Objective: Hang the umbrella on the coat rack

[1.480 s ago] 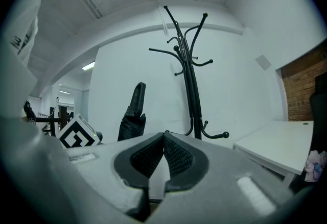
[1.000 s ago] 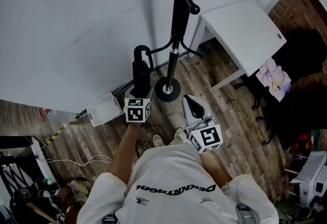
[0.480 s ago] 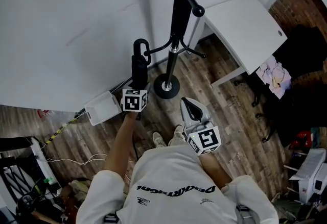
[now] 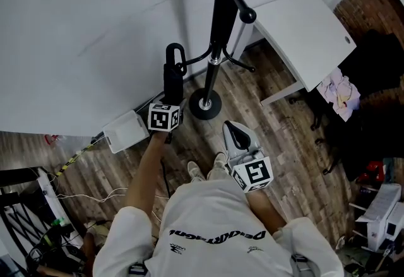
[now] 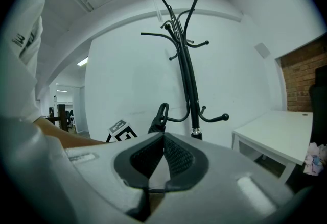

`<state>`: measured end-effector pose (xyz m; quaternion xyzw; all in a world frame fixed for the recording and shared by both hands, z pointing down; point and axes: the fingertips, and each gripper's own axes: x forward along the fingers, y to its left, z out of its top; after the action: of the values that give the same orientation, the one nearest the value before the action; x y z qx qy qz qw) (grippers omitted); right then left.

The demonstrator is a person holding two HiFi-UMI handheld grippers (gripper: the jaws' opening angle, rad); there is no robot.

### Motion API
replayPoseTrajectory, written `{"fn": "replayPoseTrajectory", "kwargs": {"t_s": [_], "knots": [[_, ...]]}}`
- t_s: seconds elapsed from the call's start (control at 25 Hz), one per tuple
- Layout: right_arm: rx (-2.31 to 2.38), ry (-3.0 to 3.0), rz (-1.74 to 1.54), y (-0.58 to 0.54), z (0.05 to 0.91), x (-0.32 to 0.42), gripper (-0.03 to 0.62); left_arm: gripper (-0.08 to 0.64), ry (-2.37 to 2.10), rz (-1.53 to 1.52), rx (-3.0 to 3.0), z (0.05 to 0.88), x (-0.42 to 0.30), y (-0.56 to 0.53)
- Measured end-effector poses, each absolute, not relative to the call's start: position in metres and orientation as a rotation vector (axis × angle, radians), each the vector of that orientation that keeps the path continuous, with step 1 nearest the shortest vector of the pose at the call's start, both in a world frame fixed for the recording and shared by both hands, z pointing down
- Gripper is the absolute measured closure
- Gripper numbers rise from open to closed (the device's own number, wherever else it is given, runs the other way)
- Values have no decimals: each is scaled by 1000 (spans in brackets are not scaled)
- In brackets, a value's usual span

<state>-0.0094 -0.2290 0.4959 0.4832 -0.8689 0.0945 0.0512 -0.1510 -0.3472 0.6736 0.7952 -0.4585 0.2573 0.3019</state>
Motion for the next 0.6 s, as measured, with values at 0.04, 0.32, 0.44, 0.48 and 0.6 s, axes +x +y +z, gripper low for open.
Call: {"fn": "replayPoseTrajectory", "kwargs": {"t_s": [0.04, 0.32, 0.44, 0.48, 0.6], "knots": [[1471, -2644, 294, -230, 497, -9, 595, 310, -1200, 677, 2115, 675, -148, -349], [1487, -2631, 304, -234, 501, -1, 595, 310, -1123, 653, 2137, 681, -128, -357], [1497, -2625, 309, -236, 503, 4, 595, 310, -1083, 672, 2148, 688, -117, -359], [1500, -2622, 310, -236, 503, 5, 595, 310, -1069, 680, 2152, 691, -114, -359], [1511, -2612, 313, -237, 505, 9, 595, 310, -1038, 702, 2157, 702, -103, -360]]}}
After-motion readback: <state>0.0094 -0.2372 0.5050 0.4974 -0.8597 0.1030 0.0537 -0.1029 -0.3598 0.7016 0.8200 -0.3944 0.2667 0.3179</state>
